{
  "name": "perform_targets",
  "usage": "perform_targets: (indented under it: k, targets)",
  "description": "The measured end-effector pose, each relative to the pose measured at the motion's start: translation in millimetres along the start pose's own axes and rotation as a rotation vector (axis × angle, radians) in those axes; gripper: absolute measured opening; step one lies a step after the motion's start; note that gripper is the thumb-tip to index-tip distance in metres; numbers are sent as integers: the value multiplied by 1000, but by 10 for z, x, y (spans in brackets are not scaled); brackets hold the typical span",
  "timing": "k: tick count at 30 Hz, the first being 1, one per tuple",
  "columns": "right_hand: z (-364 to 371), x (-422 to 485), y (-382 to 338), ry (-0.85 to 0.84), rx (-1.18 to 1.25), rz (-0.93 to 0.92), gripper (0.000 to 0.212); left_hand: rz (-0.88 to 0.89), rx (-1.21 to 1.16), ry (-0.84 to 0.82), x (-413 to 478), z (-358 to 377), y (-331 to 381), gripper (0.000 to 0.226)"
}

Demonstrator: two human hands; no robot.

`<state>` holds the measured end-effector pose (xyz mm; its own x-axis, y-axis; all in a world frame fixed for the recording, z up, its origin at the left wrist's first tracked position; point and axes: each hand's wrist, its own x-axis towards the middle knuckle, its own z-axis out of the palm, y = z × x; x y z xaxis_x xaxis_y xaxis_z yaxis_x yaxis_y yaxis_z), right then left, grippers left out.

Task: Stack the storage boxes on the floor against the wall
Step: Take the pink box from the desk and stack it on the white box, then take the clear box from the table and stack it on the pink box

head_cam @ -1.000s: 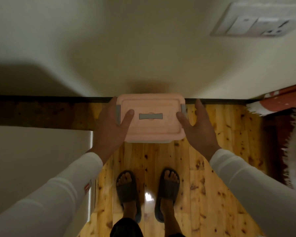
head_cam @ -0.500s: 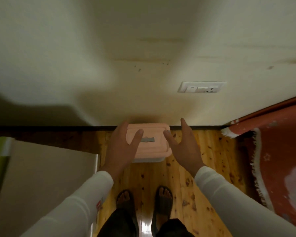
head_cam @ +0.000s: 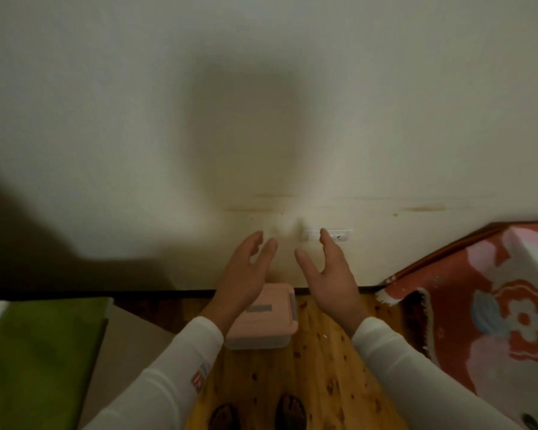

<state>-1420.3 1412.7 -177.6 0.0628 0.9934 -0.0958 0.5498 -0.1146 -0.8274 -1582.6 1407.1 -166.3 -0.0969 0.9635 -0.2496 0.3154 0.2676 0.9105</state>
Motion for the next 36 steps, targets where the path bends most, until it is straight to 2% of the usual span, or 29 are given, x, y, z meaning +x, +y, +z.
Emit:
perform_targets:
  k: [8, 25, 36]
  targets:
    - [-553, 0, -607, 76, 10, -104, 78, 156, 5, 31, -86, -147, 813, 61]
    - [-1601, -11, -1135, 202, 12, -172, 83, 412, 74, 3, -96, 24, 1967, 60]
    - [-2128, -318, -1118, 453, 29, -63, 78, 560, 116, -212, -231, 498, 2409, 61]
